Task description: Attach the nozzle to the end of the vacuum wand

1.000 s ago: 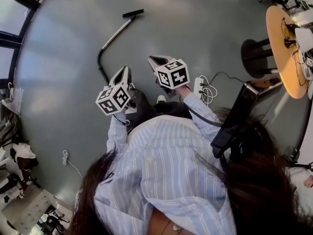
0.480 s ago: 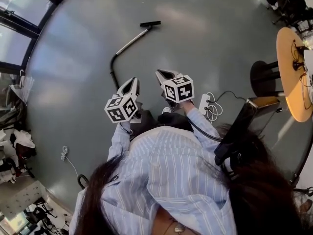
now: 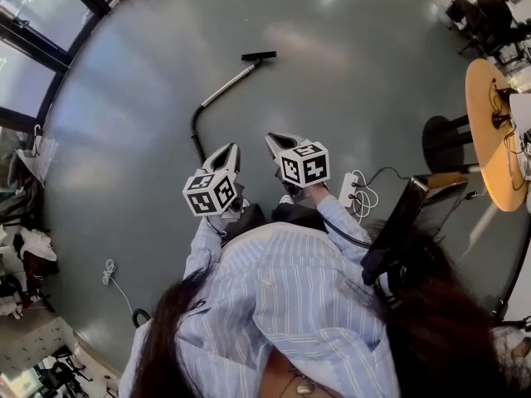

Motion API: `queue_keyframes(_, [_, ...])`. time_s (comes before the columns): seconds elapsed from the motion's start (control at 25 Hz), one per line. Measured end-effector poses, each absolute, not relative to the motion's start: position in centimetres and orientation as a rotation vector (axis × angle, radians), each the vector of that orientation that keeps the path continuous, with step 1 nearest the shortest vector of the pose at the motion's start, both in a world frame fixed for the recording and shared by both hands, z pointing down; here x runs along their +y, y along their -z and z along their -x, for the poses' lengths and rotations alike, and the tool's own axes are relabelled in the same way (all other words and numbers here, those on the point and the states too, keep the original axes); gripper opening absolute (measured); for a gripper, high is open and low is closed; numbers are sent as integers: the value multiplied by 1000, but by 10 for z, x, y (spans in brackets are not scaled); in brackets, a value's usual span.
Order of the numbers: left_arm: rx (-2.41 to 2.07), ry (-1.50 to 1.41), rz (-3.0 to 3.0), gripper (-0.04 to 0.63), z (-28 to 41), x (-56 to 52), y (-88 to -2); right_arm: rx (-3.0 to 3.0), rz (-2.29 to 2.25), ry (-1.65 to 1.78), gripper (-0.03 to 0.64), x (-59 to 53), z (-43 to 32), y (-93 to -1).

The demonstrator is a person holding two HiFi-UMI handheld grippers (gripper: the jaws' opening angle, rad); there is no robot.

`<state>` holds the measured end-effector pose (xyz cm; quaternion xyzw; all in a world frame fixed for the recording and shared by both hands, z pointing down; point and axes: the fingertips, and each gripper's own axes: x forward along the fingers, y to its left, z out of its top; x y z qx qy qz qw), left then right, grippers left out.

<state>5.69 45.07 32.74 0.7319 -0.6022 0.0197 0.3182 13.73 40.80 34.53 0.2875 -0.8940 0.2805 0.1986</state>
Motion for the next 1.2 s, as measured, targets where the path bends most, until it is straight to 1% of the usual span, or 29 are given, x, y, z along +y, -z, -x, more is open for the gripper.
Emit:
queue_keyframes(0.28, [-1559, -131, -2011, 6, -46, 441, -323, -2503, -839, -780, 6, 403, -120, -335])
queue_keyframes(1.2, [-1507, -119, -1997, 6, -18, 442, -333, -2429, -873, -809, 6, 407, -100, -351])
